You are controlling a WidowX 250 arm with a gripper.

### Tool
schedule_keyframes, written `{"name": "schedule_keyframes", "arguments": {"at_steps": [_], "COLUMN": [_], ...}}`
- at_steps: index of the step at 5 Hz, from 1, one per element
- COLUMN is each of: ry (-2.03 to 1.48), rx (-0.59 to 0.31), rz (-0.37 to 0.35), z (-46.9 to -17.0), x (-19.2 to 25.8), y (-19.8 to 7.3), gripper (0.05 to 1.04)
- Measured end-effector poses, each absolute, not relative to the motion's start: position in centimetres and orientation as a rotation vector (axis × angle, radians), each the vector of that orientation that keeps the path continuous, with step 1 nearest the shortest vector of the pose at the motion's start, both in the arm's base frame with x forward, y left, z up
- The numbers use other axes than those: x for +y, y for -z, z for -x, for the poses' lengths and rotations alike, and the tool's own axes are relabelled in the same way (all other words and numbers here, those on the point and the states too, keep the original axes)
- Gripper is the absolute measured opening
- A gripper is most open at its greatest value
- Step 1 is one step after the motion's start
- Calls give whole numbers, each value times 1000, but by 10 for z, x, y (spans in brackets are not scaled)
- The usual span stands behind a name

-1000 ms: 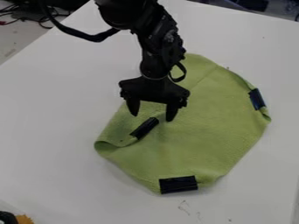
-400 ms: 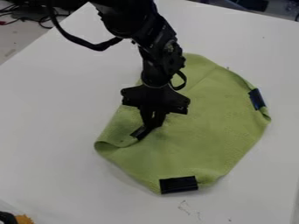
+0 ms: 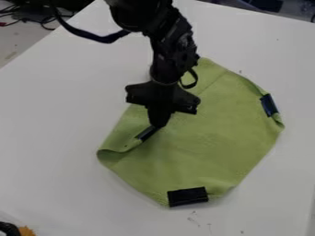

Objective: Unfold the cloth from the middle to the left

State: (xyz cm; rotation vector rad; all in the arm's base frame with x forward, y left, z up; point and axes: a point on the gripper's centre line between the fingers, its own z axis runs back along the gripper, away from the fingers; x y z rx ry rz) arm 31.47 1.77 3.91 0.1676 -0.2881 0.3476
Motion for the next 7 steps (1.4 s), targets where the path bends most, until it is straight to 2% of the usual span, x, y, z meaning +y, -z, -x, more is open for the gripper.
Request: {"name": "schedule_keyframes", "arguments": {"at_steps": [1, 2, 3, 4, 5, 6, 7], "ry": [-444, -529, -561, -566, -637, -674, -711], "rx": [-400, -458, -475, -446, -435, -409, -431], "rz": [-240, -246, -199, -150, -185, -194, -234], "z": [-294, -274, -269, -269, -256, -245, -238], "x": [30, 66, 103, 119, 123, 117, 117], "y": [-96, -113, -102, -77, -64, -55, -63], "gripper": [55, 55, 55, 69, 211, 463, 772]}}
